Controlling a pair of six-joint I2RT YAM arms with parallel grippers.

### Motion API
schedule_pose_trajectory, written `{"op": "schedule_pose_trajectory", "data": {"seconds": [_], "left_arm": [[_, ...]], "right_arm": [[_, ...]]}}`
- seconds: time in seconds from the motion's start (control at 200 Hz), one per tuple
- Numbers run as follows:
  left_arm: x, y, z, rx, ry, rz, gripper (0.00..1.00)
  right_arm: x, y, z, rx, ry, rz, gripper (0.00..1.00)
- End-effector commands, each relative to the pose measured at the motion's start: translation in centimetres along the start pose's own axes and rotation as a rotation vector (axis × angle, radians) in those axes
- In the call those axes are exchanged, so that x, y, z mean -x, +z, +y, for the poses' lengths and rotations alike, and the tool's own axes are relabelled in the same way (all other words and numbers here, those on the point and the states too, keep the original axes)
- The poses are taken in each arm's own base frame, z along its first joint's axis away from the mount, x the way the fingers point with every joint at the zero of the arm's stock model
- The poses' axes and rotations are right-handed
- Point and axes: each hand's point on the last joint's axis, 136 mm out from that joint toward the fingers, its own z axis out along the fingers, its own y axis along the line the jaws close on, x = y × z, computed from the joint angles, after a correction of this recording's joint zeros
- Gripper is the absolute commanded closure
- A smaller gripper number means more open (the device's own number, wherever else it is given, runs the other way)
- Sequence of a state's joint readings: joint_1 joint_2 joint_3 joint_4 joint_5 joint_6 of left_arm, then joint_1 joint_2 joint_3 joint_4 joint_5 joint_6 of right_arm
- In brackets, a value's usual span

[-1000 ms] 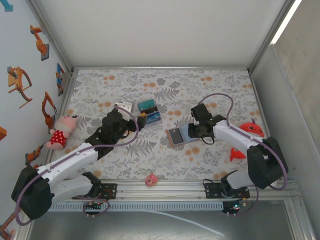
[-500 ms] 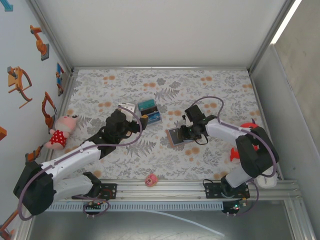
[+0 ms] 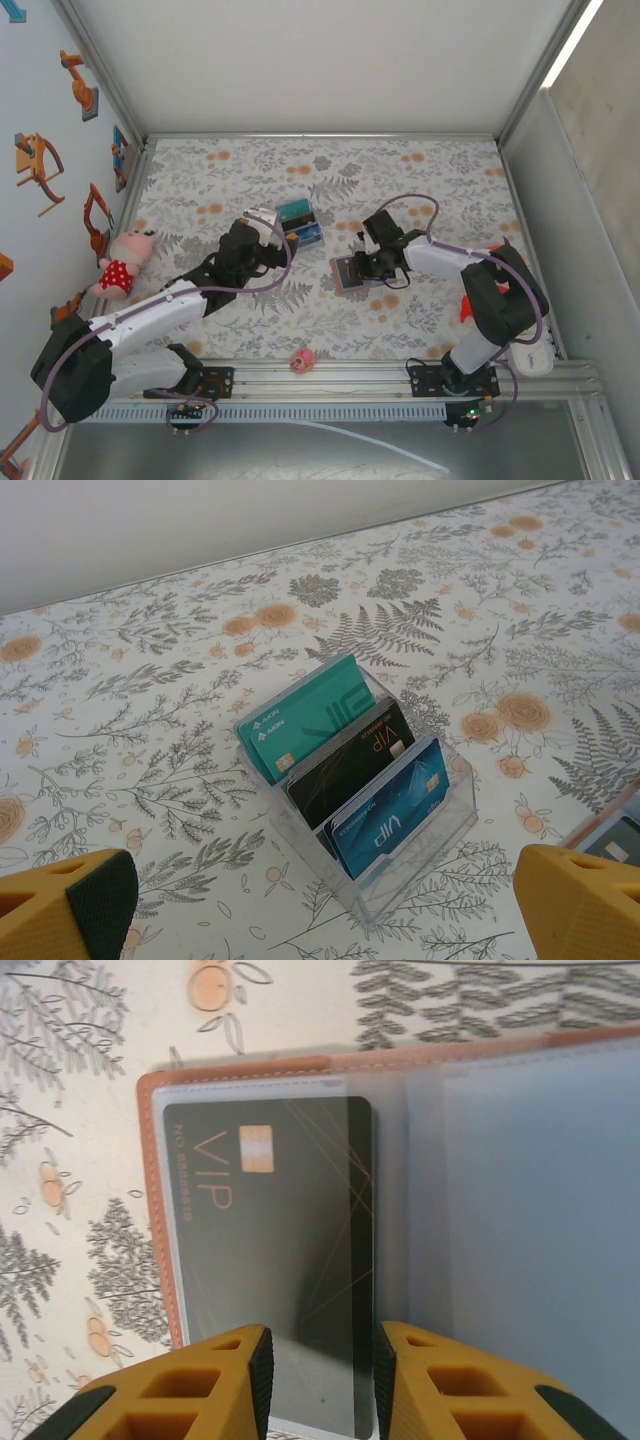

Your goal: Take the credit cards out of the card holder

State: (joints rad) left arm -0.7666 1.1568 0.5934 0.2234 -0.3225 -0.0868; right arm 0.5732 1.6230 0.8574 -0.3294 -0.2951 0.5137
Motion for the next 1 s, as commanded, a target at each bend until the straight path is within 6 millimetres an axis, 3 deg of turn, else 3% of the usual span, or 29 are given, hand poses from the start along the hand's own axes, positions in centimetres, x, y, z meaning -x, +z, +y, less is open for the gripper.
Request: {"op": "schedule_pose_trajectory", "data": {"seconds": [0.0, 0.17, 0.496, 0.691, 0.992], "left_arm": [[0.9, 0.2, -0.3, 0.013, 0.029, -0.014, 0.03], [0.4, 0.6, -0.9, 0.012, 0.052, 0.004, 0.03], [-0.2, 1.3, -2.1, 0.003, 0.07, 0.017, 0.03], [0.3, 1.2, -2.4, 0.005, 0.073, 0.002, 0.03], [-1.0, 1.7, -4.9, -0.025, 0.134, 0.037, 0.03]], "right_arm": [[-0.8, 0.7, 1.3, 0.048, 0.01, 0.027, 0.69], [-2.0, 0.8, 2.0, 0.062, -0.001, 0.059, 0.7], [-3.5, 0.8, -0.1, -0.019, 0.012, 0.084, 0.7], [-3.9, 0.8, -0.2, -0.019, 0.023, 0.1, 0.7], [-4.3, -0.4, -1.0, -0.032, 0.039, 0.086, 0.7]]}}
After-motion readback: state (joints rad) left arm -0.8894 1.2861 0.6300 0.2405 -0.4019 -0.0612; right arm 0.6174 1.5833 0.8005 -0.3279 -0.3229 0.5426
